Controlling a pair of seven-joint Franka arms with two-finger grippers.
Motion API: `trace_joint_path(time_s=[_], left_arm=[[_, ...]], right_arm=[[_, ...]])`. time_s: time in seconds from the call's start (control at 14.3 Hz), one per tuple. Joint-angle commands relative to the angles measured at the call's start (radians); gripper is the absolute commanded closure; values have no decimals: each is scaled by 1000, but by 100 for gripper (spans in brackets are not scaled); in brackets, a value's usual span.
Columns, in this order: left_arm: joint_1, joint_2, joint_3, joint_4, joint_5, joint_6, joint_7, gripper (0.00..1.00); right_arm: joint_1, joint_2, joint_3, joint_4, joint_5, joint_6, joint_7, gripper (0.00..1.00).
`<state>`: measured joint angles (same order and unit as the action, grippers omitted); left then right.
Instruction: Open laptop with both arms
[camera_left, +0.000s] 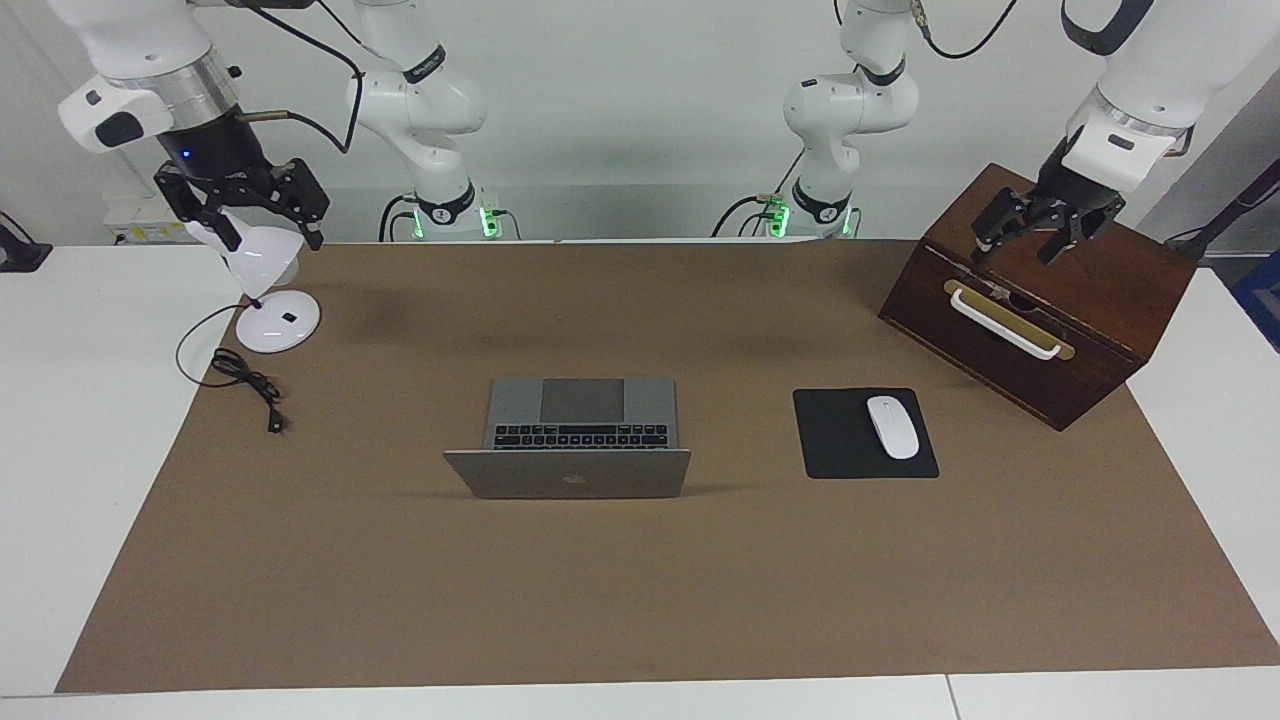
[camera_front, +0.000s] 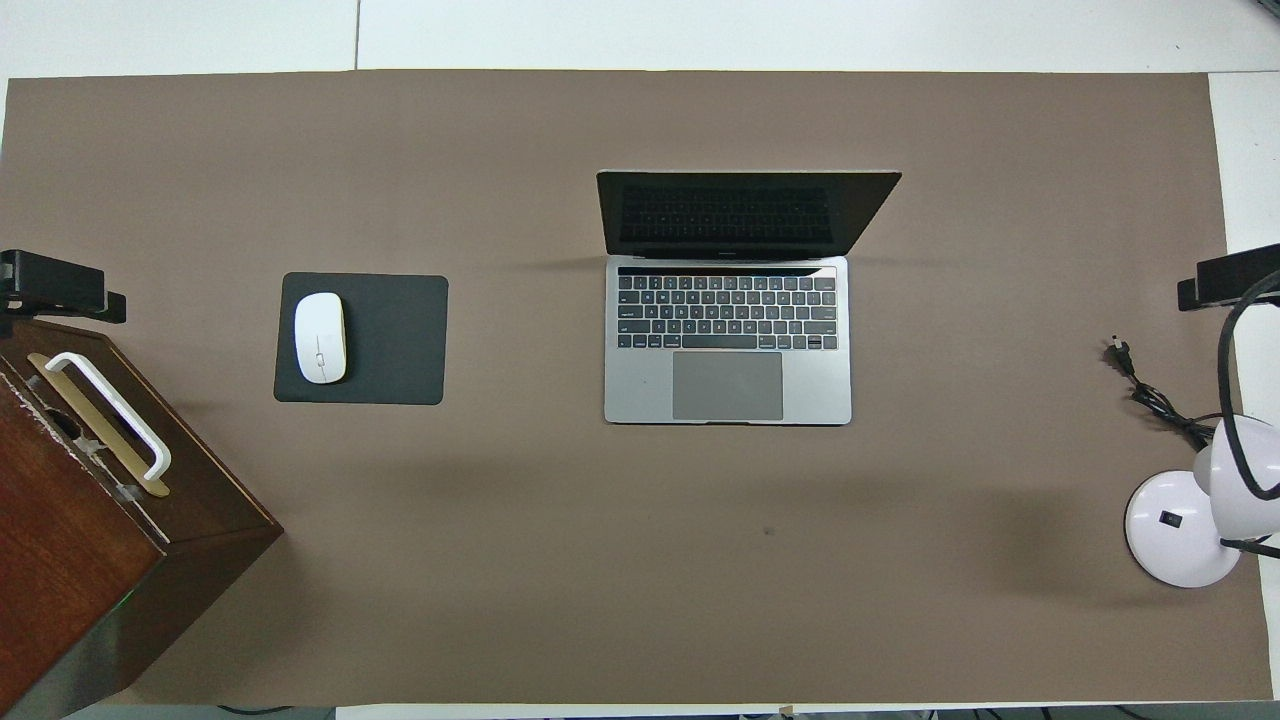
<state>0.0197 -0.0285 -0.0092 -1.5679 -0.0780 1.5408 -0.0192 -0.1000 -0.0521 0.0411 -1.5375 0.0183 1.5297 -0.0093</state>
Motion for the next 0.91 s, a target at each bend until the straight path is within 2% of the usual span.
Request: trace_joint_path(time_s=[0.0,0.84], left_arm=[[-21,-10,-2,-17,50,28,28,0],[-20,-11,-2,-21,63,36,50,0]], right_arm=[[-13,-2,8,-15,-20,-14,-18,0],[-12,3,9,-136,-18,7,-18,0]])
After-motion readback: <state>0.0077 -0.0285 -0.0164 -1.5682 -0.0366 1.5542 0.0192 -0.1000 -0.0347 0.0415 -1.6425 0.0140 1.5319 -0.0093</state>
